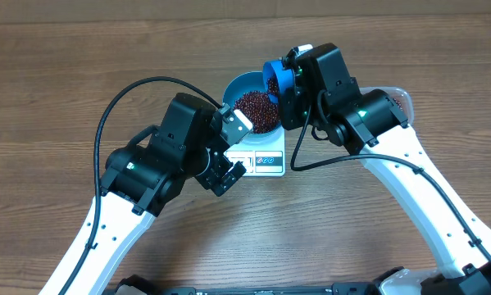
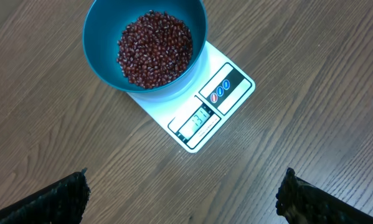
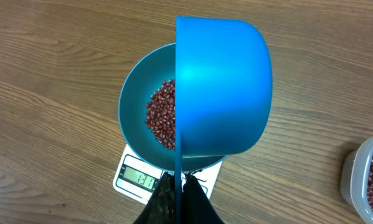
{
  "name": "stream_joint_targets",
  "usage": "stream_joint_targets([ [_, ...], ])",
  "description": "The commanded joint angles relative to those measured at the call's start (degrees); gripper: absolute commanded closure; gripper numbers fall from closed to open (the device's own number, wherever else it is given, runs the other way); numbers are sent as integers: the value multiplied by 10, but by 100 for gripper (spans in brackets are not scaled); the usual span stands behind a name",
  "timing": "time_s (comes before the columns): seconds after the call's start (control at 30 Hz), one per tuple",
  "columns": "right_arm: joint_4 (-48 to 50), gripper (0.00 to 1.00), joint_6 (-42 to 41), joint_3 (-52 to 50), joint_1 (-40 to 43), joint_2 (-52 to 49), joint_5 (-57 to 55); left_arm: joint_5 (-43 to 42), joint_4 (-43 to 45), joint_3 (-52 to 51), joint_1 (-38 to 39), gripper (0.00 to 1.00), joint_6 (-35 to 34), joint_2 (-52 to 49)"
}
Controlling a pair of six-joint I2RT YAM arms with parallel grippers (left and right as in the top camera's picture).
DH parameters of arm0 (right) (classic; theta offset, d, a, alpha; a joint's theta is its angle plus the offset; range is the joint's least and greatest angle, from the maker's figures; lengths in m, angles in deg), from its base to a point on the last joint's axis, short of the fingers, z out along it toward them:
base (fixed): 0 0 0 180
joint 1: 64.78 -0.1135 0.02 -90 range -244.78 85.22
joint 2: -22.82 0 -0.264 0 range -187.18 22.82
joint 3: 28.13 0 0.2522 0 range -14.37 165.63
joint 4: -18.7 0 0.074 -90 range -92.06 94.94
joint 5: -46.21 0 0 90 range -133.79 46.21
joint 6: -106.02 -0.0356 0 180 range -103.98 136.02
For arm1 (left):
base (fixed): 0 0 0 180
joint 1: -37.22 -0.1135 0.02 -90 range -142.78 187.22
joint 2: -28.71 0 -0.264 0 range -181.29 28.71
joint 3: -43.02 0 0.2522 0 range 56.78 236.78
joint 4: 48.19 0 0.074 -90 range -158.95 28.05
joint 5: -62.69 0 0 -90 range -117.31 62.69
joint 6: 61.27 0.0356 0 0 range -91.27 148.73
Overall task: Scoop item into bowl and weigh 150g on scale
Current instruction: 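Tilt the scoop slowly to trickle beans into the teal bowl, right gripper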
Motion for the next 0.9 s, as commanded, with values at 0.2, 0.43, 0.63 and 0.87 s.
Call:
stream_joint_targets([
  [0.2, 4, 96, 4, 16, -25, 14, -25, 2, 3, 13, -4, 0, 10, 2],
  [0.43, 3, 96, 5, 16, -49, 14, -79, 2, 3, 13, -4, 1, 10, 2],
  [0.63, -2, 96, 5, 16, -52, 14, -85, 2, 2, 13, -4, 0, 10, 2],
  [0.87, -9, 96, 7, 16, -61, 14, -108, 2, 3, 13, -4, 0, 10, 2],
])
